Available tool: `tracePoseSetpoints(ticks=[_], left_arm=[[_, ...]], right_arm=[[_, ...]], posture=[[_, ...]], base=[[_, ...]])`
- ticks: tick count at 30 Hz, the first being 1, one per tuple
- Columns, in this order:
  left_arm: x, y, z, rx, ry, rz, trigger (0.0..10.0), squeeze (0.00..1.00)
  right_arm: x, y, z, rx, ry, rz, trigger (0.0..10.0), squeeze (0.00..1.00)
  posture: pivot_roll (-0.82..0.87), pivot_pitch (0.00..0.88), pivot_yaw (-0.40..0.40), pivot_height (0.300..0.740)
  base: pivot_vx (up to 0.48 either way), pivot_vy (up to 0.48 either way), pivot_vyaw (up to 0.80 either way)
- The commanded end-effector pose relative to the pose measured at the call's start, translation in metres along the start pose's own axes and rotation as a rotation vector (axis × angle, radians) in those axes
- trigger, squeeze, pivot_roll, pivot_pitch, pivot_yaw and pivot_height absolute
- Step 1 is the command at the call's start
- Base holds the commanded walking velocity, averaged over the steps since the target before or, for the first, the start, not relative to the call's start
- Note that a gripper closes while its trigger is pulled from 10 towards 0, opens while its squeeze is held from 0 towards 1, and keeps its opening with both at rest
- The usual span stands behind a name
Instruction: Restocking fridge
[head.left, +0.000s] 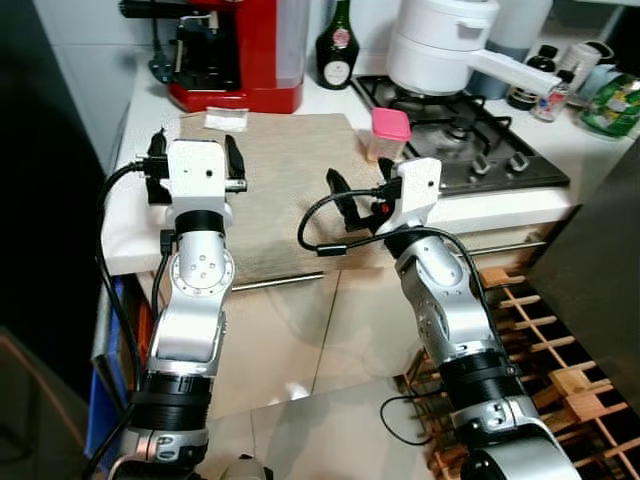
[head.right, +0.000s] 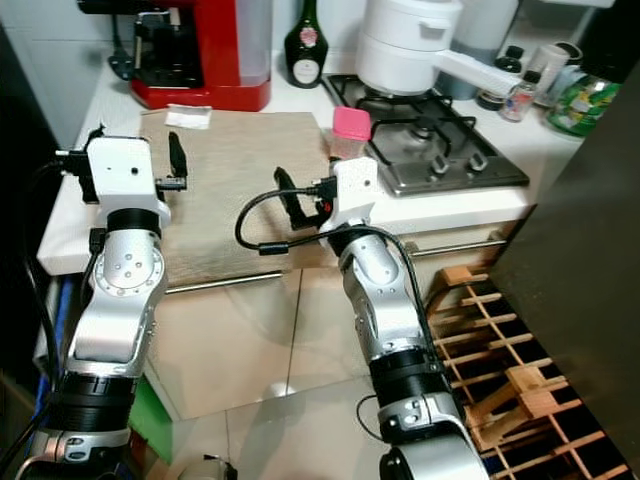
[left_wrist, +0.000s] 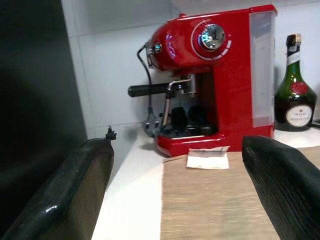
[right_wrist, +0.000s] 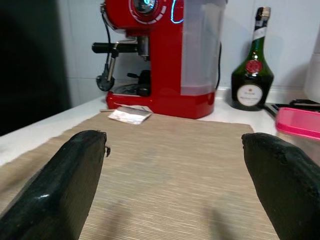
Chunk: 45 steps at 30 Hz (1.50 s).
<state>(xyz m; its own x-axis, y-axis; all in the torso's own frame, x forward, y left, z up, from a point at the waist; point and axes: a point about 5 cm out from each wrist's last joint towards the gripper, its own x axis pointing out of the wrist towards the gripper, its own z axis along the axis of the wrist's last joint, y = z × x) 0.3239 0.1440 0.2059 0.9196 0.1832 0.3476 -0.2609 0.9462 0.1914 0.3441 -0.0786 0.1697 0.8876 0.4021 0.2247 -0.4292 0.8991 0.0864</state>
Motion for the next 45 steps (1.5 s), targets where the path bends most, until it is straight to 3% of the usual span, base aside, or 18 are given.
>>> tracePoseSetpoints(ticks=[1, 10, 16, 20, 32, 40, 45], left_arm=[[0.001, -0.01, 0.001, 0.007, 0.003, -0.046, 10.0, 0.0], [0.002, -0.019, 0.004, -0.096, -0.01, -0.126, 10.0, 0.0], [0.002, -0.024, 0.014, -0.128, -0.066, -0.17, 10.0, 0.0], [0.003, -0.022, 0.013, -0.135, -0.059, -0.16, 10.0, 0.0], [0.002, -0.02, 0.012, -0.168, -0.043, -0.125, 10.0, 0.0], [0.005, -0.007, 0.015, -0.163, -0.062, -0.01, 10.0, 0.0], [0.004, -0.006, 0.017, -0.151, -0.068, -0.028, 10.0, 0.0]], right_arm=[[-0.001, -0.007, 0.006, -0.013, -0.024, -0.038, 10.0, 0.07], [-0.003, -0.018, 0.015, -0.053, -0.041, -0.089, 10.0, 0.08], [-0.003, -0.026, 0.023, -0.16, -0.074, -0.126, 10.0, 0.08], [-0.002, -0.024, 0.019, -0.112, -0.054, -0.137, 10.0, 0.05], [-0.001, -0.021, 0.019, -0.126, -0.049, -0.107, 10.0, 0.09], [0.002, -0.019, 0.024, -0.121, -0.052, -0.086, 10.0, 0.05], [0.016, -0.03, 0.029, -0.171, -0.024, -0.107, 10.0, 0.04]], posture=[[0.03, 0.0, -0.029, 0.74], [0.01, 0.0, -0.034, 0.74], [0.0, 0.0, -0.03, 0.74], [0.0, 0.0, -0.03, 0.74], [0.0, 0.0, -0.04, 0.74], [0.0, 0.0, -0.039, 0.74], [0.01, 0.013, -0.037, 0.74]], base=[[0.0, 0.0, 0.0], [0.154, 0.0, -0.52], [0.463, 0.0, -0.69], [0.462, 0.0, 0.0], [0.437, 0.087, 0.28], [0.228, 0.194, 0.06], [0.0, 0.0, 0.0]])
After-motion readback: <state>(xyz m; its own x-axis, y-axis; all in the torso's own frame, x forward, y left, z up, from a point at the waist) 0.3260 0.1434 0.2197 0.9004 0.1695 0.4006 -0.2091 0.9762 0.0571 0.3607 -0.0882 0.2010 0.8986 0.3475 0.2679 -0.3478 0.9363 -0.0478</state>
